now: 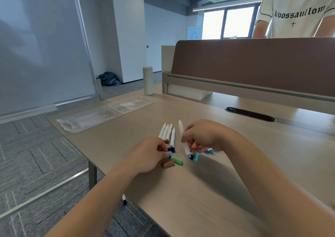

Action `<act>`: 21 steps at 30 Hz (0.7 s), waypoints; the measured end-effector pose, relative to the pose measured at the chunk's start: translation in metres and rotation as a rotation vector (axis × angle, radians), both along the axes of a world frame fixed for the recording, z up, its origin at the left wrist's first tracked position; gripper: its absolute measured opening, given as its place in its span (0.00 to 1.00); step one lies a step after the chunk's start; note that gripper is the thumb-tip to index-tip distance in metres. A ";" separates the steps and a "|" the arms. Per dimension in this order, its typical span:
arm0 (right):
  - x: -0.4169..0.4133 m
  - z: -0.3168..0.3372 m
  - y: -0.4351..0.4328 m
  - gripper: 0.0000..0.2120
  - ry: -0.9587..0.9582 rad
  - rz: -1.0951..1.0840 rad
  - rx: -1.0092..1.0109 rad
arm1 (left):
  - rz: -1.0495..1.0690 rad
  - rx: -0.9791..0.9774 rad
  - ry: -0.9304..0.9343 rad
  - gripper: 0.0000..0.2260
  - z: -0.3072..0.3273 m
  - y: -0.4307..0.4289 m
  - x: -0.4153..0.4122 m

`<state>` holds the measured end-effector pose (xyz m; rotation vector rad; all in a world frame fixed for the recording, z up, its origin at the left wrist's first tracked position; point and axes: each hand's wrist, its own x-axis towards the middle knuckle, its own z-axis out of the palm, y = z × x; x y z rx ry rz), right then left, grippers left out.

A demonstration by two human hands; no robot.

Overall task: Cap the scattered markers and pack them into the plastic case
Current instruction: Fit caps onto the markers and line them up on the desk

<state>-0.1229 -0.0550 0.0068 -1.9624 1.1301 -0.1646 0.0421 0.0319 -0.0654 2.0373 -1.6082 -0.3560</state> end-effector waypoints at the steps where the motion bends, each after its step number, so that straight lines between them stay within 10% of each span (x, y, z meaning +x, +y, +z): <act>1: -0.001 -0.001 -0.001 0.05 -0.020 0.002 0.028 | 0.004 -0.014 0.011 0.05 -0.001 0.000 0.002; 9: 0.000 0.003 -0.004 0.04 0.077 0.198 -0.019 | 0.044 -0.151 0.594 0.03 0.005 0.010 0.009; 21: -0.005 0.011 0.001 0.06 0.320 0.285 -0.159 | 0.047 -0.185 0.760 0.04 0.010 0.012 0.009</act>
